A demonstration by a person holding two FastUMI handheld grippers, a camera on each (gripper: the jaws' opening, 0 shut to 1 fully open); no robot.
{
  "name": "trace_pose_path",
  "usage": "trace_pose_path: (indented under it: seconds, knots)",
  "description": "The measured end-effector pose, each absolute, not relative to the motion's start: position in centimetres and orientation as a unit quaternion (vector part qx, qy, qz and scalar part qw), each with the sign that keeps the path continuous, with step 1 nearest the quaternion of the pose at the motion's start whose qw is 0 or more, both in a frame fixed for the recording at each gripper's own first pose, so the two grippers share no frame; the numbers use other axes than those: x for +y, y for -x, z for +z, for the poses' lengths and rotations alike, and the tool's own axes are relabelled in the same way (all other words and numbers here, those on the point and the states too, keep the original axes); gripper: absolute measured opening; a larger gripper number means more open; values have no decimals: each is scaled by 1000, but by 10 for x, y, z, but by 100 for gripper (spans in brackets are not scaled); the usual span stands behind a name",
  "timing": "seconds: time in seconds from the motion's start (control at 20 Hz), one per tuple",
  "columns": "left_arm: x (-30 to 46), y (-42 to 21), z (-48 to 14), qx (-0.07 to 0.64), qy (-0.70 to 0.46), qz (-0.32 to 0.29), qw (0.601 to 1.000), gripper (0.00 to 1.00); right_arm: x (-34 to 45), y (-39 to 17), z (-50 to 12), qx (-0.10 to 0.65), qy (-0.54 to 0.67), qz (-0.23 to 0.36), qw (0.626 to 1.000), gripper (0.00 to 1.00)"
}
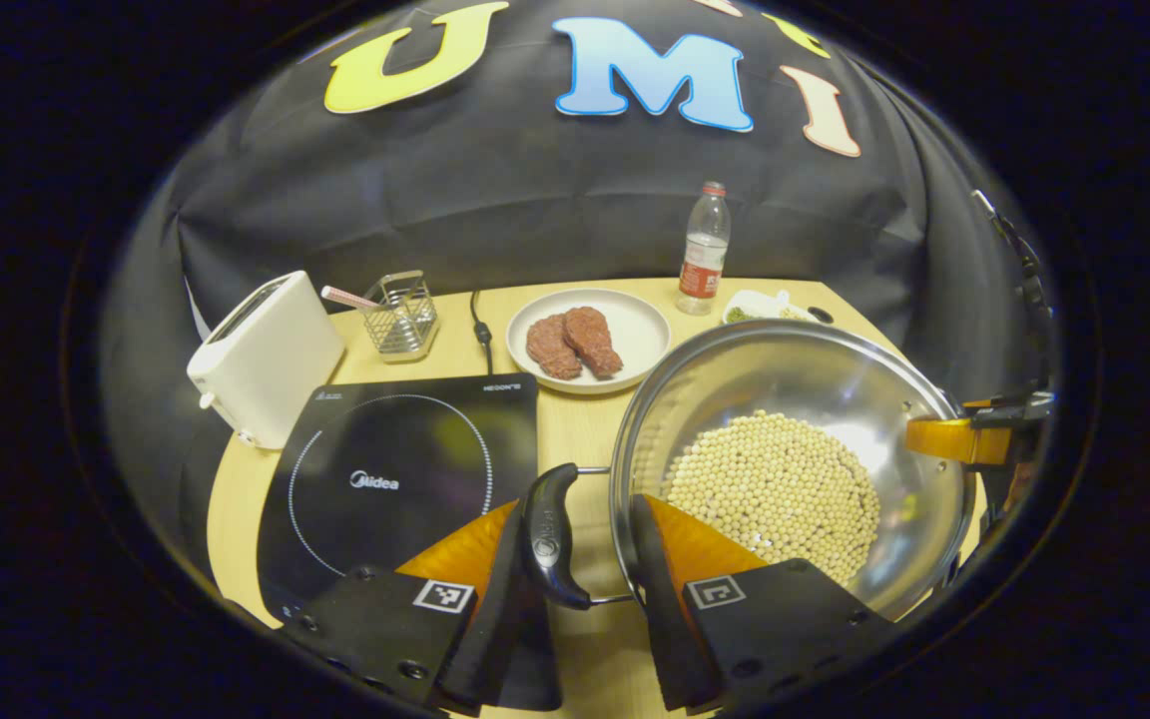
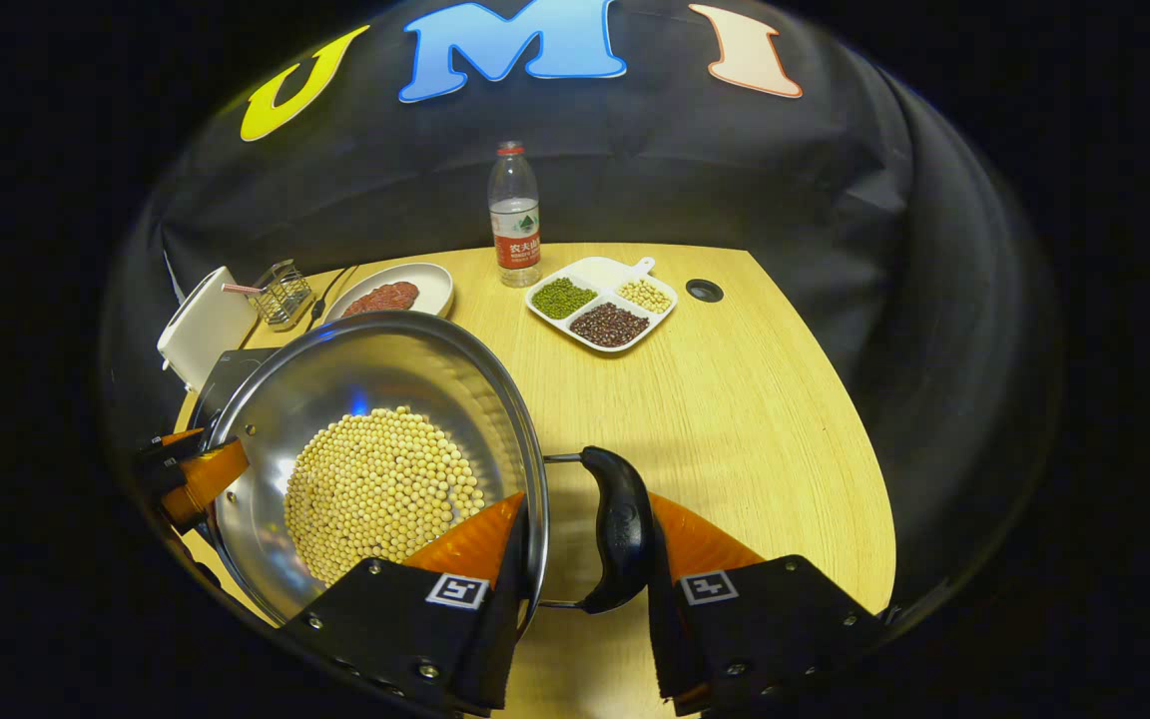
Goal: First push the handle of the pot to place it horizontally, then grasp the pot with both hands and set it on the induction cooktop.
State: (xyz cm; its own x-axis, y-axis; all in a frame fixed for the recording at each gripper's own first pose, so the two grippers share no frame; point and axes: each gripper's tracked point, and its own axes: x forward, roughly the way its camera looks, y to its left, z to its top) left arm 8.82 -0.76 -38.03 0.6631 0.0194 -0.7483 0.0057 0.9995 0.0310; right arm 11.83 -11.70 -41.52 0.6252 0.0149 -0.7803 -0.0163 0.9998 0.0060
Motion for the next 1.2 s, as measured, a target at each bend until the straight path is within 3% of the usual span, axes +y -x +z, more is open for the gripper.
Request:
trace_pose_path:
  seconds: [0.15,1.2]
  knots:
    - [10,-87,-365,407,-26,2,913,60,-115,-117,-421,433,-6,10,901,55]
    - [155,-71,-335,410,-39,41,910,63,-118,-126,-430,437,-21,47,898,55]
